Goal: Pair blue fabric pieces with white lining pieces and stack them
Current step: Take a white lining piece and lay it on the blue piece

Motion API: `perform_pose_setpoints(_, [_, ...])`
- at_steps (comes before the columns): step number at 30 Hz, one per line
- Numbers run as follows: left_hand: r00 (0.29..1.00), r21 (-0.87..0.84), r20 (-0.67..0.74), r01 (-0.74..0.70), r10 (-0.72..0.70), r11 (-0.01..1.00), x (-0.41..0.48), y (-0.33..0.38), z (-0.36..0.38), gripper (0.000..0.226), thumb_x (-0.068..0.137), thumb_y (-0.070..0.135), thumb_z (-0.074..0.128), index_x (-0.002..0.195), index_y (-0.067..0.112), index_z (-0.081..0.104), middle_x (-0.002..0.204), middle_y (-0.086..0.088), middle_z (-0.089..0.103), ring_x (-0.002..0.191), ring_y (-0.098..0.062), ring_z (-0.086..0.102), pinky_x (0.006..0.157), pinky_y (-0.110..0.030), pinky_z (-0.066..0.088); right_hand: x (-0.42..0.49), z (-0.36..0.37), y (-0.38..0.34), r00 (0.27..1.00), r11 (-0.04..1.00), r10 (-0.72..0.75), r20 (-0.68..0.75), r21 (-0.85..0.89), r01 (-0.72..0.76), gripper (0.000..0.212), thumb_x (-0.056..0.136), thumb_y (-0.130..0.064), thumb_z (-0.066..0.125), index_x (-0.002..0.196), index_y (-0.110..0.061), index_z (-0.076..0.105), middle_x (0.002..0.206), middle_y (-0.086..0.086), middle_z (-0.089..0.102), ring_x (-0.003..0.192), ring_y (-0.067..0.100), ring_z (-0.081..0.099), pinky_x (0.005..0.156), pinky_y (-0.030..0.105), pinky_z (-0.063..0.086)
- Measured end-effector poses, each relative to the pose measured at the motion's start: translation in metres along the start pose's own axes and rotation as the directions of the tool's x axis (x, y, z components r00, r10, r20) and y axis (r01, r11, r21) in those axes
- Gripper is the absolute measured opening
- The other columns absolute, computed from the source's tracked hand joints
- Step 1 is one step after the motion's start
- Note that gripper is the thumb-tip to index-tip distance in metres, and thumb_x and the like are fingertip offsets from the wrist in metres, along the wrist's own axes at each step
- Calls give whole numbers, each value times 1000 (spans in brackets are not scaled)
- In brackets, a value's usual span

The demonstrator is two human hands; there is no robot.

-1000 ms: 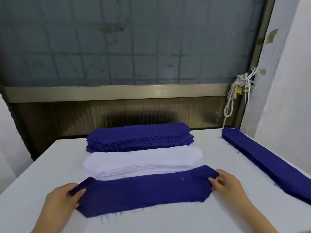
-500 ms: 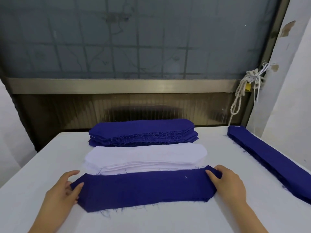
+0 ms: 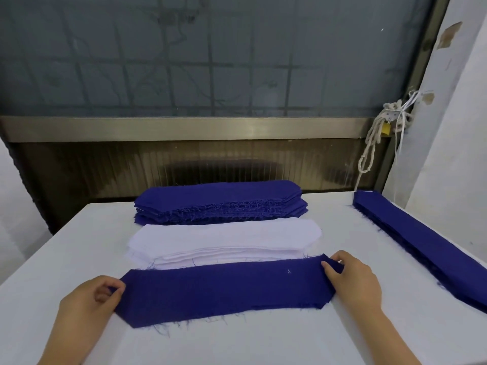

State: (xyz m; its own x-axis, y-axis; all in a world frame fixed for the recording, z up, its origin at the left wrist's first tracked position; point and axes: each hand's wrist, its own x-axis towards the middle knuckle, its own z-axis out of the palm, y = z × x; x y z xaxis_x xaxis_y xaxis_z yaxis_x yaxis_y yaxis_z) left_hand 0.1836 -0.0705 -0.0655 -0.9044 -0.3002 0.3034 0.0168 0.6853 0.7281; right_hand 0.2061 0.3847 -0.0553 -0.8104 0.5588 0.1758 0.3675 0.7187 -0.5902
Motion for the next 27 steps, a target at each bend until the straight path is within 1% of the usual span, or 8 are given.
perform_pose_setpoints(4, [1000, -51, -21, 19, -20, 999, -1, 0, -1, 30, 75, -3, 75, 66, 25, 70, 64, 5, 66, 65, 2, 59, 60, 5, 35, 1, 1, 1, 1000, 1000, 5, -24, 9, -5, 14, 91, -38, 58, 82, -27, 56, 78, -10, 60, 65, 14, 54, 49, 24, 33])
perform_pose_setpoints(11, [1000, -44, 5, -3, 3, 999, -2, -1, 0, 32, 74, -8, 70, 68, 24, 68, 64, 2, 63, 63, -3, 58, 58, 0, 38, -2, 6, 0, 999, 995, -23, -49, -101, 18, 15, 94, -42, 52, 88, -28, 50, 68, -11, 54, 58, 13, 50, 47, 25, 31])
perform_pose_setpoints(15, [1000, -42, 0, -12, 12, 999, -1, -4, 0, 34, 73, -8, 70, 68, 25, 68, 64, 1, 62, 58, -10, 58, 57, -1, 39, -2, 8, 1, 997, 993, -40, -67, -110, 33, 17, 94, -42, 51, 87, -27, 49, 67, -13, 52, 57, 11, 49, 47, 24, 31])
perform_pose_setpoints(18, [1000, -47, -5, -12, 11, 999, -1, -5, 1, 33, 72, -8, 70, 69, 25, 68, 64, 0, 61, 60, -8, 57, 56, -1, 39, -1, 8, 0, 996, 993, -44, -74, -109, 36, 18, 94, -42, 51, 86, -27, 48, 67, -12, 54, 57, 12, 50, 47, 25, 31])
perform_pose_setpoints(21, [1000, -40, -7, -22, 22, 999, -1, -4, 0, 34, 72, -8, 71, 70, 25, 68, 66, -1, 61, 63, -6, 57, 57, -2, 39, -3, 7, 0, 996, 993, -47, -76, -111, 39, 17, 94, -42, 52, 90, -26, 48, 73, -9, 55, 58, 13, 50, 47, 25, 31])
perform_pose_setpoints(23, [998, -2, -11, -55, 55, 998, -1, -3, 0, 36, 72, -8, 71, 74, 27, 67, 72, -3, 57, 66, -9, 56, 60, -3, 39, -4, 6, -1, 993, 993, -62, -97, -103, 52, 18, 93, -41, 54, 99, -25, 46, 84, -7, 52, 60, 14, 50, 47, 25, 29])
perform_pose_setpoints(25, [996, 21, -21, -91, 91, 996, 0, -1, -1, 39, 74, -8, 70, 81, 29, 67, 80, -3, 52, 66, -14, 54, 64, -2, 38, -5, 5, -2, 987, 991, -102, -124, -102, 90, 22, 92, -34, 59, 107, -22, 48, 93, -4, 46, 71, 18, 49, 48, 27, 30])
perform_pose_setpoints(27, [991, 38, -18, -132, 133, 990, 1, -1, -2, 45, 75, -12, 67, 84, 31, 66, 88, 0, 52, 76, -15, 54, 68, -5, 39, -6, 4, -3, 970, 973, -206, -129, -133, 189, 20, 90, -24, 64, 106, -16, 55, 95, 1, 46, 82, 21, 46, 56, 31, 37])
